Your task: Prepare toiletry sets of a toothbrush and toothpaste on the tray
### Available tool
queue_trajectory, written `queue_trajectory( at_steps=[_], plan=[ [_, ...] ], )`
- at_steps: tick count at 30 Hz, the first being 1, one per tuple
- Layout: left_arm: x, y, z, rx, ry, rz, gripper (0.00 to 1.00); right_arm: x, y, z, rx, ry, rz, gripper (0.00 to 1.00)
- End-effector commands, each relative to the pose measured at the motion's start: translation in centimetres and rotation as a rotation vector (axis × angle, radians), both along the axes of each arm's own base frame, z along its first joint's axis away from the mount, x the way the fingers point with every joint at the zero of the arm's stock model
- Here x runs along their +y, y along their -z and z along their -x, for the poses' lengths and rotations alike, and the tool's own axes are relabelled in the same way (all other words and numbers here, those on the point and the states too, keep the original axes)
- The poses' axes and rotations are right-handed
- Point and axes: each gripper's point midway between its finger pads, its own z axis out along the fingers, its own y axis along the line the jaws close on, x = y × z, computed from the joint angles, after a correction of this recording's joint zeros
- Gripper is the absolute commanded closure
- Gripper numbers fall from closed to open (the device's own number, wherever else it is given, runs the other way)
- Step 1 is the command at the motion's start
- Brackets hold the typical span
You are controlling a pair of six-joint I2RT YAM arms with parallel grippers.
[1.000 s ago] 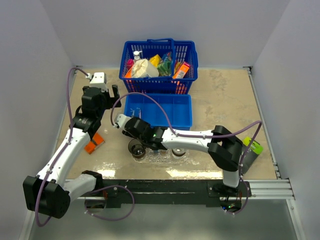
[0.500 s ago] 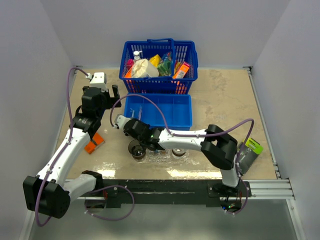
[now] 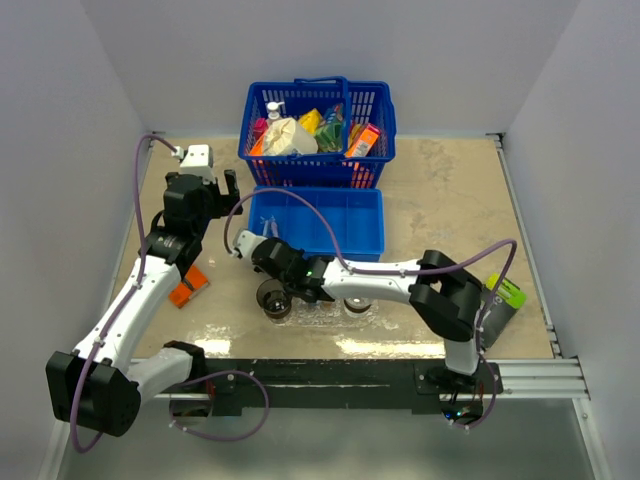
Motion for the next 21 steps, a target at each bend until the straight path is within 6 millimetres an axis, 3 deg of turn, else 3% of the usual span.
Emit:
queue_trajectory(
  at_steps=[1,12,21],
  plan=[
    [-0.2,-2.2,-0.7,-0.056,-0.004,0.022,0.03,-0.2,-4.8,-0.2,-0.054,0.019,-0.107,0.84],
    [-0.4,-2.0,-0.7,-0.052,0.01,0.021,0.03,-1.3,-6.3,0.7,-0.024,0.016,-0.141,0.87],
    [-2.2,-2.6,-0.5,-0.076,0.124,0.032,0.04,-3.4,-11.2,2.1,0.065,-0.031,-0.275,0.89]
  ],
)
